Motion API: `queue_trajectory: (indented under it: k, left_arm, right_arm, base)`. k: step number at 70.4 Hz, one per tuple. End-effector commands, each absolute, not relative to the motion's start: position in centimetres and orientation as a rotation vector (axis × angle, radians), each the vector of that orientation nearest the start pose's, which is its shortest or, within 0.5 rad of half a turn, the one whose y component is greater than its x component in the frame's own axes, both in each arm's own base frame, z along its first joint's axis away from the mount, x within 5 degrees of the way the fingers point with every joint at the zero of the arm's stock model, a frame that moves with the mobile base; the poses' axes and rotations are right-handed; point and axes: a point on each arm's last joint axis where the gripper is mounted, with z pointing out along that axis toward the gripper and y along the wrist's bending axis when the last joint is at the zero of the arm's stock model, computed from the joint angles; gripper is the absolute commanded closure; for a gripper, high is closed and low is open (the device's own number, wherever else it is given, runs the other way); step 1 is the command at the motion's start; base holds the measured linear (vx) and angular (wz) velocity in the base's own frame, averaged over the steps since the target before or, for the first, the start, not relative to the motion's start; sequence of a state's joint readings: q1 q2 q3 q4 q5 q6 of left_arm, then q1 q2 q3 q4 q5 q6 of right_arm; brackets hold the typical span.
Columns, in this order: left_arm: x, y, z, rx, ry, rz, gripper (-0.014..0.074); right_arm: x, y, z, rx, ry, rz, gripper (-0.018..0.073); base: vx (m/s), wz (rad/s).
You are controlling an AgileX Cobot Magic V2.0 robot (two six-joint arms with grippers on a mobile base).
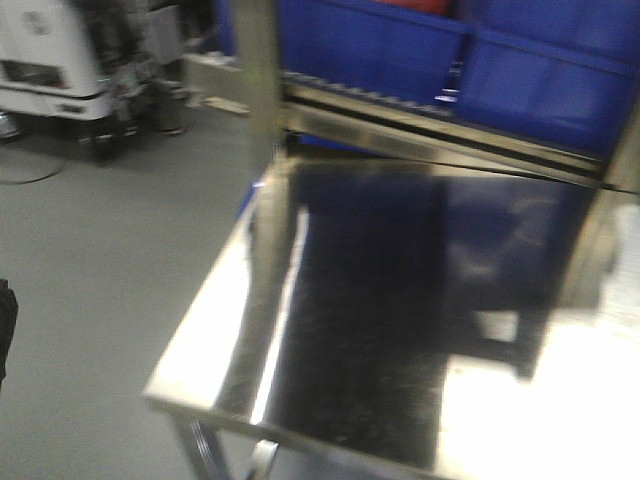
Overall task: Move and align brake pads A on conveyor
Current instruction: 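Back the base away from the steel table and turn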
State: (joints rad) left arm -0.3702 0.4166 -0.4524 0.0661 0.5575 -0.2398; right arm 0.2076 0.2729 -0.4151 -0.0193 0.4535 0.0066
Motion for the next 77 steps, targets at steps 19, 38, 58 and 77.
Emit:
queue_trajectory:
  k: [19, 38, 58, 77]
  left_arm:
    - [8.34, -2.96, 30.51, 0.159, 1.890, -0.350, 0.0602]
    - [8.34, -2.96, 30.51, 0.159, 1.890, -0.350, 0.0602]
    - [8.34, -2.96, 30.51, 0.159, 1.890, -0.350, 0.0602]
    - [8.34, -2.96, 30.51, 0.159, 1.890, -0.350, 0.0602]
  right_arm:
    - [6.57, 1.28, 31.26, -0.176, 1.667, 0.136, 0.0561]
    - [6.57, 1.28, 31.26, -0.176, 1.667, 0.136, 0.0561]
    - [6.57, 1.28, 31.26, -0.176, 1.667, 0.136, 0.0561]
    - [6.57, 1.28, 31.25, -0.177, 1.669, 0.136, 0.0561]
  base:
    - [-0.18, 0.92]
    - [-0.20, 0.81]
    - [-0.21, 0.80]
    - [-0.18, 0.77]
